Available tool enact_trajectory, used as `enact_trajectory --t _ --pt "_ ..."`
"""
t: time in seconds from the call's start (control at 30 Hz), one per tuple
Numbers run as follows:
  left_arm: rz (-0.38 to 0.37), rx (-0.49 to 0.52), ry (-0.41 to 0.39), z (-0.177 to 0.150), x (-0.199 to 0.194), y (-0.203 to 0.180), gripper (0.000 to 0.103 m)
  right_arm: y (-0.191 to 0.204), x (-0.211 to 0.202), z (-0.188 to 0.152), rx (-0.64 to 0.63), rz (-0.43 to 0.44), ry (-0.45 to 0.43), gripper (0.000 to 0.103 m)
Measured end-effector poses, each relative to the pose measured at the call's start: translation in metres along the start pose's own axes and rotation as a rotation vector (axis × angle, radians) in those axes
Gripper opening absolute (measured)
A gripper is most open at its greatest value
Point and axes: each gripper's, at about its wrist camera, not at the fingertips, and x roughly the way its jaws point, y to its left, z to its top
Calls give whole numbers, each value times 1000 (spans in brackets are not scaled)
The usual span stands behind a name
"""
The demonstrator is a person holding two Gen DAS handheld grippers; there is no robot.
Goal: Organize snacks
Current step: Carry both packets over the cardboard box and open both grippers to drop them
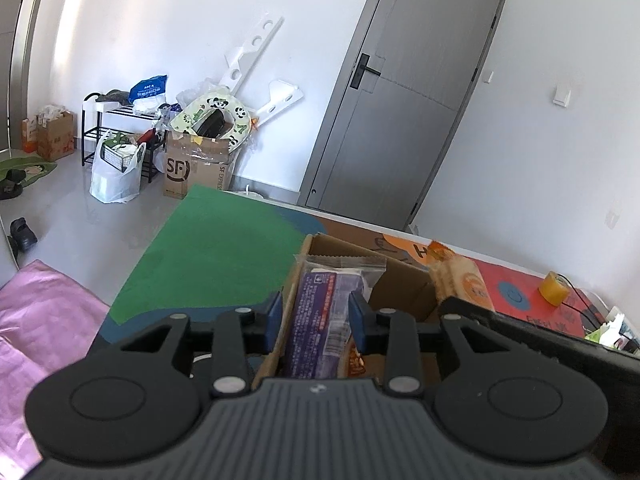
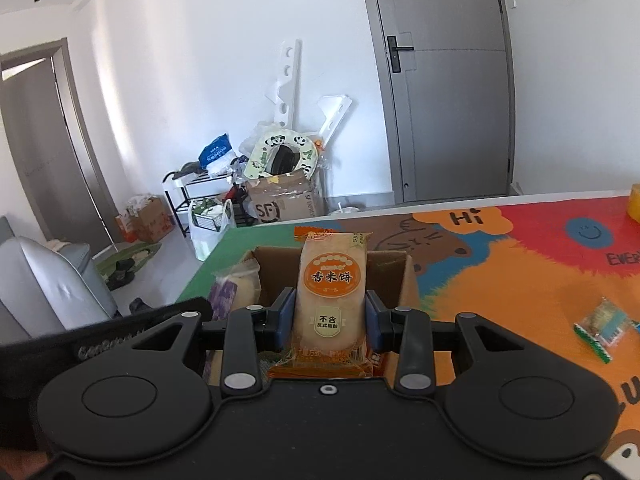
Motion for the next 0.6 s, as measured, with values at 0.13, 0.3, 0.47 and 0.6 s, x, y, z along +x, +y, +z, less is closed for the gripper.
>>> enact_trajectory --t 0.13,0.3,0.47,0.6 --pt "4 -4 0 0 -1 -1 33 -3 -3 1 19 4 -5 46" --pt "0 4 3 0 -2 -6 34 -14 -12 -6 39 -19 5 48" --pt "-19 15 17 -3 -3 -17 44 -32 -25 -14 72 -59 9 48" --pt "-42 41 21 -6 -5 -27 54 -45 -36 -20 87 -87 14 52"
